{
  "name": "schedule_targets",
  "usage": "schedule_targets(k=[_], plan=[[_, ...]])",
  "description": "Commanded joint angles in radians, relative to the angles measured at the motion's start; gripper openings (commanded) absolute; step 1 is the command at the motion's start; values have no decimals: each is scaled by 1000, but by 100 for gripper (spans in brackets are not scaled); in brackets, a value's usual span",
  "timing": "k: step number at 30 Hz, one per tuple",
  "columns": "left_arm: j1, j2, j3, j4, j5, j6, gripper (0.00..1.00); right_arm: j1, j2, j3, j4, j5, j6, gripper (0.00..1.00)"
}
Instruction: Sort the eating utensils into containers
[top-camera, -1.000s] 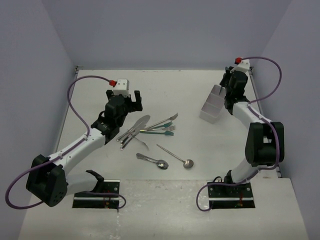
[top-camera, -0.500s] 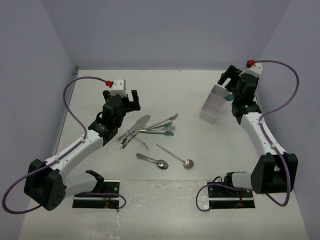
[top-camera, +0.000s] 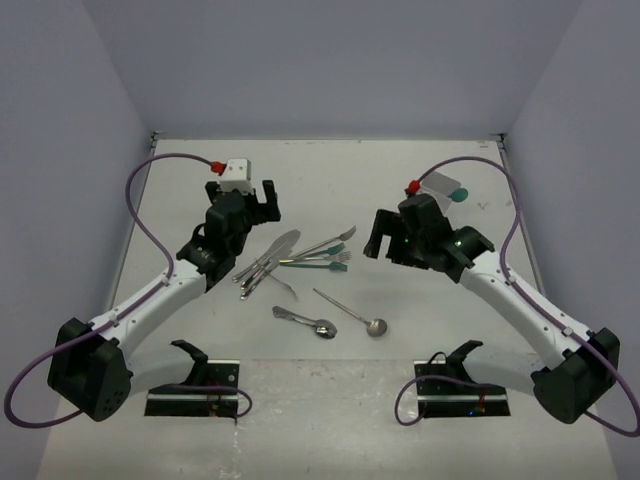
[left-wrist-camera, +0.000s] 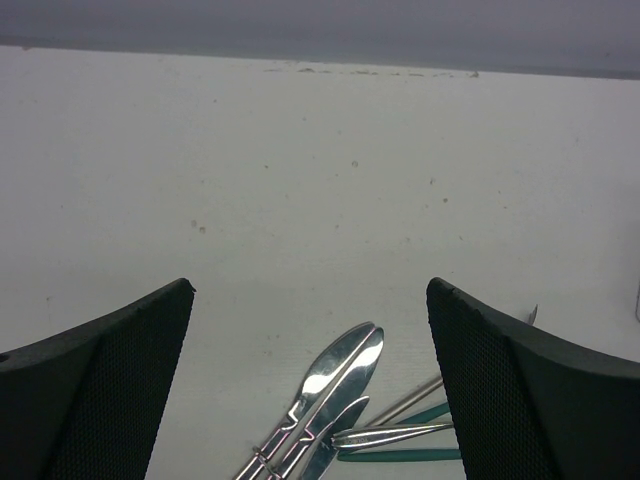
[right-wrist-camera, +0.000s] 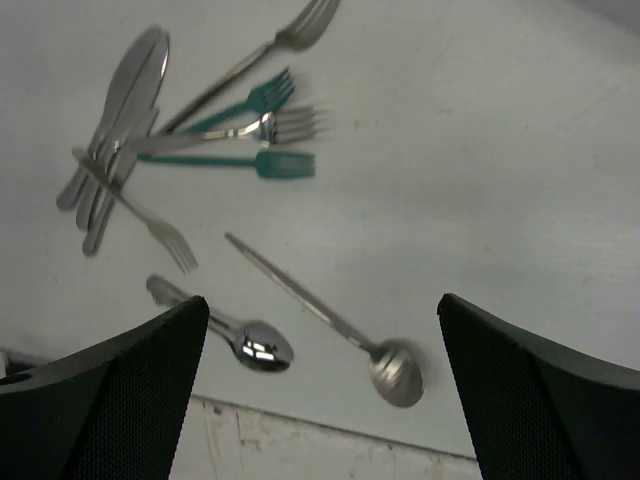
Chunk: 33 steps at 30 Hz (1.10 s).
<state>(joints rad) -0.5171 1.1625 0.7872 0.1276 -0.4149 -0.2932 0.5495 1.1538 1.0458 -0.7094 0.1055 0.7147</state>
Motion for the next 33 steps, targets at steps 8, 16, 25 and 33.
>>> schedule_targets(k=[8,16,25,33], plan=[[9,-11,23,-32,-7,26,100,279,56,-130,97,-9,-276,99],[9,-37,10,-29,1,37,100,371,297,-70,99,-27,-481,99],[8,-49,-8,-20,-24,54,100,374,533,-21,117,-15,-557,84],[8,-52,-16,-8,-70,74,100,375,581,-20,96,-75,-566,26]])
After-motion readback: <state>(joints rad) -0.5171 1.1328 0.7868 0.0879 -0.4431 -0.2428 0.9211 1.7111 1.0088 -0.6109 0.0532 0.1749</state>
